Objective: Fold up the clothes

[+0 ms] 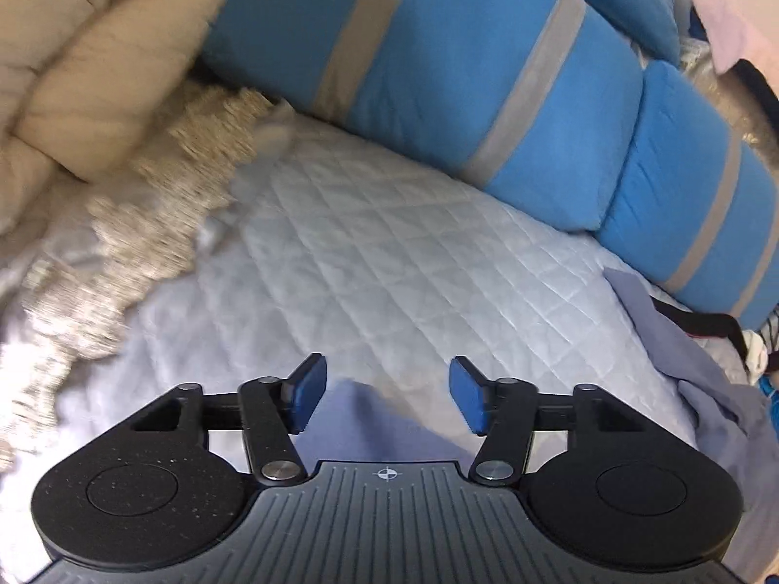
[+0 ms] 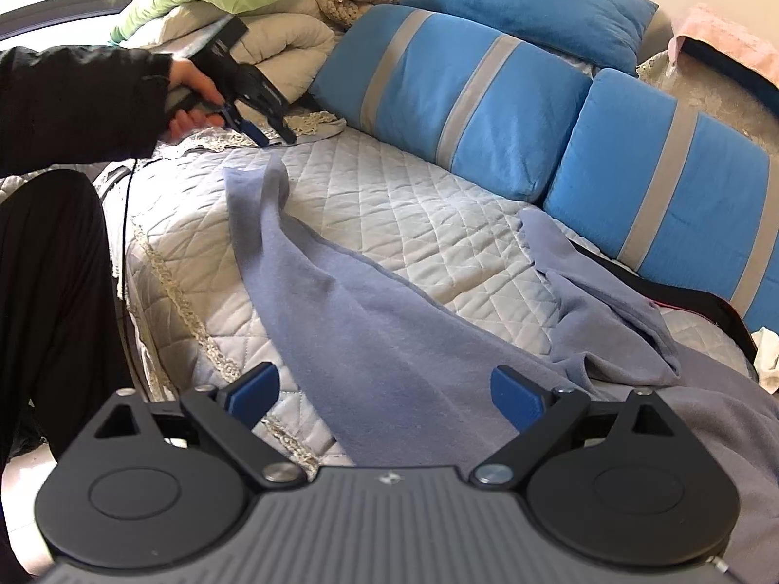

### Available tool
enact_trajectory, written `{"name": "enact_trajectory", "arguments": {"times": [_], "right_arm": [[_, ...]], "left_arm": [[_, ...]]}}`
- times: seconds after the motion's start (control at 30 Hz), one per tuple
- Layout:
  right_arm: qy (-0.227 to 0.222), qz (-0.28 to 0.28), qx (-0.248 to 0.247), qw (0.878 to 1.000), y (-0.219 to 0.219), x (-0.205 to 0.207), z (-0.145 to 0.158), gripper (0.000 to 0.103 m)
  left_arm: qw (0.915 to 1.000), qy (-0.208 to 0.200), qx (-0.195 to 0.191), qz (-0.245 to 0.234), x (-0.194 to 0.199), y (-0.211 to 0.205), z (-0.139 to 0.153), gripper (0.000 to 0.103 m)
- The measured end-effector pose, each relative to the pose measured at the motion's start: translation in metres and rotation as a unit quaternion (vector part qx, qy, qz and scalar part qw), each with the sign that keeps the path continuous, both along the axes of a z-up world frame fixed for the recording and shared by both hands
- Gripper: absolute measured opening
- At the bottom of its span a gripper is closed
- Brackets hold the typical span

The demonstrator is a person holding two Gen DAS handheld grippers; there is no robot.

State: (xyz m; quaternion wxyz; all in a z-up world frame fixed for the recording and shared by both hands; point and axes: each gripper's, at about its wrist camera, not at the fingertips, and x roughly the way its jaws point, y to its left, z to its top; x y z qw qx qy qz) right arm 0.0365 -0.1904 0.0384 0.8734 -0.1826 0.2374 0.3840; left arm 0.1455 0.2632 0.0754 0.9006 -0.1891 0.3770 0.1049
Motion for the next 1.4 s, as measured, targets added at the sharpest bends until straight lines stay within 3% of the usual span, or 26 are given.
{"name": "enact_trajectory", "arguments": {"times": [0.13, 0.33, 0.47, 0.6, 0.67, 0.7, 0.73, 0.77, 0.8, 0.97, 1.1, 1.23, 1.4], "right_arm": [[0.002, 0.002, 0.005, 1.0, 0.002, -0.001, 0.0, 0.098], [0.004, 0.005, 0.012, 1.0, 0.005, -0.003, 0.001, 0.098], [0.004, 0.006, 0.014, 1.0, 0.007, -0.005, 0.003, 0.098], [0.003, 0.004, 0.015, 1.0, 0.005, -0.007, 0.005, 0.098], [0.005, -0.001, 0.017, 1.0, 0.005, -0.008, 0.006, 0.098], [0.005, -0.002, 0.019, 1.0, 0.005, -0.009, 0.008, 0.098], [0.004, -0.002, 0.023, 1.0, 0.005, -0.011, 0.01, 0.098], [0.003, -0.001, 0.026, 1.0, 0.006, -0.012, 0.012, 0.098], [0.002, 0.001, 0.028, 1.0, 0.006, -0.014, 0.013, 0.098], [-0.01, 0.009, 0.018, 1.0, 0.009, -0.022, 0.017, 0.099], [-0.001, 0.005, 0.008, 1.0, 0.004, -0.022, 0.014, 0.1], [0.015, -0.005, 0.004, 1.0, -0.001, -0.018, 0.008, 0.1], [0.024, -0.008, -0.002, 1.0, -0.004, -0.018, 0.003, 0.1]], "left_arm": [[0.9989, 0.03, -0.017, 0.032, -0.02, 0.025, -0.005, 0.055], [0.9864, 0.05, -0.137, 0.077, -0.043, 0.049, -0.036, 0.053], [0.9703, 0.026, -0.223, 0.09, -0.054, 0.053, -0.051, 0.053], [0.9451, -0.005, -0.308, 0.108, -0.06, 0.06, -0.067, 0.053], [0.9386, -0.02, -0.325, 0.114, -0.06, 0.06, -0.075, 0.051], [0.9365, -0.026, -0.329, 0.119, -0.06, 0.06, -0.078, 0.048], [0.9343, -0.023, -0.333, 0.125, -0.058, 0.06, -0.081, 0.031], [0.9326, -0.015, -0.336, 0.132, -0.057, 0.06, -0.084, 0.004], [0.9327, -0.008, -0.334, 0.137, -0.055, 0.06, -0.086, 0.003], [0.9517, -0.016, -0.278, 0.13, -0.063, 0.056, -0.062, 0.002], [0.9617, -0.018, -0.245, 0.122, -0.077, 0.06, -0.038, 0.002], [0.97, 0.008, -0.218, 0.108, -0.09, 0.066, -0.029, 0.002], [0.9743, 0.051, -0.195, 0.099, -0.107, 0.072, -0.035, 0.002]]}}
